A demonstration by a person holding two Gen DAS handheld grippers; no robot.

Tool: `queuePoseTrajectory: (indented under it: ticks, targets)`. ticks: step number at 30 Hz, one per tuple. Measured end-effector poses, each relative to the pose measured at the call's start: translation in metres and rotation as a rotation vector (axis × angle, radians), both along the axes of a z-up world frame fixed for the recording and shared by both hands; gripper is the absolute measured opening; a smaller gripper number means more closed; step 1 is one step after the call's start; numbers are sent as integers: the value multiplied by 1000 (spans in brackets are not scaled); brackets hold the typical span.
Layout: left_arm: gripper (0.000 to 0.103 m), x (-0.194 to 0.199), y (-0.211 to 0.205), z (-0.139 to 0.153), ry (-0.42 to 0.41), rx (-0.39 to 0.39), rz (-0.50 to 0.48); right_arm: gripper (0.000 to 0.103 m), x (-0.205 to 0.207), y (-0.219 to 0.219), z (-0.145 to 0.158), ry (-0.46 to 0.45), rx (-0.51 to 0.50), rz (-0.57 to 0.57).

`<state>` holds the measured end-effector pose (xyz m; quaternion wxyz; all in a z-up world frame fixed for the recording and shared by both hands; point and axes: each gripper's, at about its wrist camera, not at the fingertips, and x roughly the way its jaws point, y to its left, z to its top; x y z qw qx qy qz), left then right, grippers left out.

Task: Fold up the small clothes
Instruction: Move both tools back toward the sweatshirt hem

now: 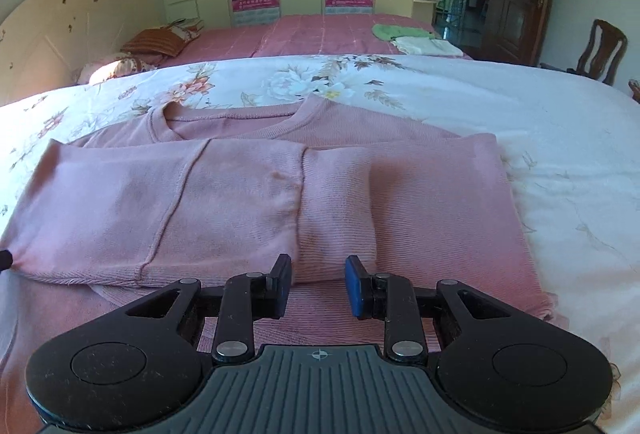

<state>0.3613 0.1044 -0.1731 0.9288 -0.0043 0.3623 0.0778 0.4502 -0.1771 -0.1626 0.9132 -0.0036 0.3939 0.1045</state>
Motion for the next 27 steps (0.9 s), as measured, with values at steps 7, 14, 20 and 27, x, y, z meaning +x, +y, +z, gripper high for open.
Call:
queuePoseTrajectory:
  ticks: [7, 14, 20, 27]
  targets:
    - [33, -25, -25, 1, 22, -95, -36, 28, -44, 2, 15, -11, 37, 74]
    - [35, -41, -68, -9, 55, -107, -95, 28, -90, 36, 4, 29, 52, 241]
    - [44, -76, -64, -21, 79, -57, -26, 28, -121, 26, -19, 39, -39, 328]
    - [56, -123, -33, -19, 92, -5, 63, 28, -146, -30, -22, 25, -109, 248]
